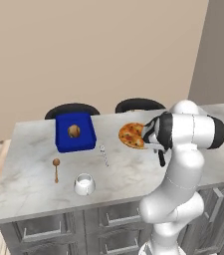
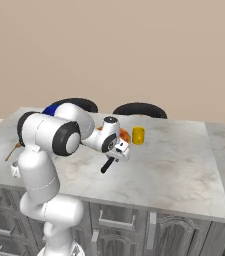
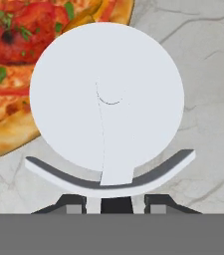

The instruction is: Take the pizza cutter from the drawer on the right and place it on the dining counter for cutting.

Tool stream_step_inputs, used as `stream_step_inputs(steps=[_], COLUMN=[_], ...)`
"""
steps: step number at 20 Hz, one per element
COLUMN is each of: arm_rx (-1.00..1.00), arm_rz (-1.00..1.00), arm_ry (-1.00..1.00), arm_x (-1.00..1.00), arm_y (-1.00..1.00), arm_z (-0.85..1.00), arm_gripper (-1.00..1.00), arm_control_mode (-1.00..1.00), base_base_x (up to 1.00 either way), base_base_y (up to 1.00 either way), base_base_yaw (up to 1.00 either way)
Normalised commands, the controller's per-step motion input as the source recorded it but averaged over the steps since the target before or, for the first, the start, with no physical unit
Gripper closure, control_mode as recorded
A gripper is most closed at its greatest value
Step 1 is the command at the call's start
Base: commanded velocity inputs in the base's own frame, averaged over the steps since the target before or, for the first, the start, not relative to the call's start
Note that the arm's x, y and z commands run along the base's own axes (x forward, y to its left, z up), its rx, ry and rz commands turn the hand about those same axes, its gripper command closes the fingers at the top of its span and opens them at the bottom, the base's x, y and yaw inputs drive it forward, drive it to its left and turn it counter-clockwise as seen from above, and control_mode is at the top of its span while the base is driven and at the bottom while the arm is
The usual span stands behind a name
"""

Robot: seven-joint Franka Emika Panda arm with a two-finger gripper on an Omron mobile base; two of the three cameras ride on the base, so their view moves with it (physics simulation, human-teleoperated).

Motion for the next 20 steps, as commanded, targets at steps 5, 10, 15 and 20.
stream_step_inputs(steps=[5,10,15,20], arm_rx=[0.0,0.0,0.0,0.0], arm_rz=[0.0,0.0,0.0,0.0], arm_ry=[0.0,0.0,-0.06,-0.21], arm_x=[0.0,0.0,-0.01,-0.43], arm_y=[0.0,0.0,0.0,0.06], arm_z=[0.0,0.0,0.1,0.71], arm_gripper=[-1.0,-1.0,-1.0,-1.0], arm_control_mode=[-1.0,-1.0,-1.0,-1.0], base_base_x=[0.0,0.0,0.0,0.0], base_base_y=[0.0,0.0,0.0,0.0], base_base_yaw=[0.0,0.0,0.0,0.0])
